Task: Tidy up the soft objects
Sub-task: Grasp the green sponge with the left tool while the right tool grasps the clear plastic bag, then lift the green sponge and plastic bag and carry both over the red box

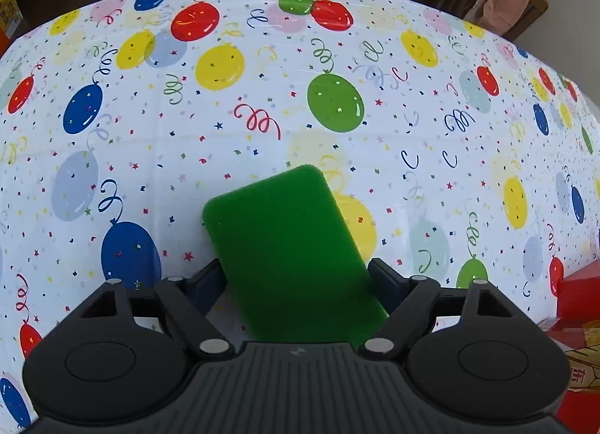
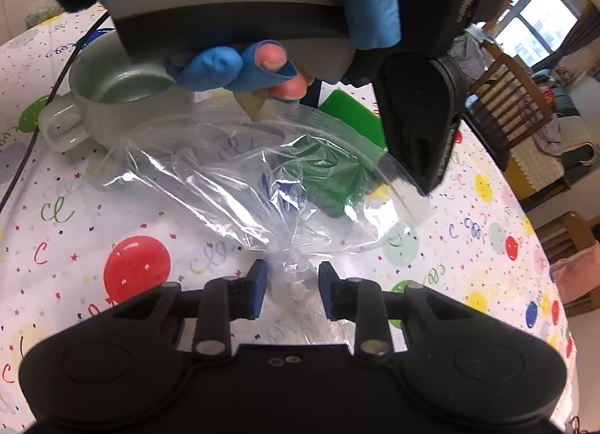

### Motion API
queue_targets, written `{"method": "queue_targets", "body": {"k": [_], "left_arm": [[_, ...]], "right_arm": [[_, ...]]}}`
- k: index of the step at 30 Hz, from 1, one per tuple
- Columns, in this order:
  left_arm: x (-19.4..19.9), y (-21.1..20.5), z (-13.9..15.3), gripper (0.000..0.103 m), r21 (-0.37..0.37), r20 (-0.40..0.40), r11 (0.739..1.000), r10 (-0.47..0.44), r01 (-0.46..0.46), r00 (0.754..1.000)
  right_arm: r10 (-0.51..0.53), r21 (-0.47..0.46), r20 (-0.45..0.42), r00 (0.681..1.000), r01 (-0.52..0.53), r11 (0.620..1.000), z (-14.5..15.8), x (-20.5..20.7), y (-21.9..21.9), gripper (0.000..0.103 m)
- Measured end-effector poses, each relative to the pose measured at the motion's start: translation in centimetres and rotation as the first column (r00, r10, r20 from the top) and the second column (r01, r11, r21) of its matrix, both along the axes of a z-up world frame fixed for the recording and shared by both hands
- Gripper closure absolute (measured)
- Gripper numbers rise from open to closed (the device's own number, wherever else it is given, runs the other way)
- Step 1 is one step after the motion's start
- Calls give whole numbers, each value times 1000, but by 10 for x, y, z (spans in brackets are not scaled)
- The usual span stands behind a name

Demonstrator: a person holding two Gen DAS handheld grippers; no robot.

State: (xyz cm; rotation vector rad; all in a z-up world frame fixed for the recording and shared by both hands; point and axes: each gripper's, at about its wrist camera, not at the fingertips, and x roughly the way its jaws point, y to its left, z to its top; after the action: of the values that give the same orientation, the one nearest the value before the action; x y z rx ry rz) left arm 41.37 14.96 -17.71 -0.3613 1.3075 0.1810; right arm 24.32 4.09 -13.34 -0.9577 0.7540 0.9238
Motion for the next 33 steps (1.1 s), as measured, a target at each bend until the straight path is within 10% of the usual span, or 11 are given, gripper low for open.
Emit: {"method": "queue_targets", "body": {"k": [33], "left_arm": [[-72, -27, 80, 23, 16, 198, 994, -112, 111, 974]], "right_arm": [[-350, 262, -276, 895, 420, 869, 79, -35, -102, 83]]}}
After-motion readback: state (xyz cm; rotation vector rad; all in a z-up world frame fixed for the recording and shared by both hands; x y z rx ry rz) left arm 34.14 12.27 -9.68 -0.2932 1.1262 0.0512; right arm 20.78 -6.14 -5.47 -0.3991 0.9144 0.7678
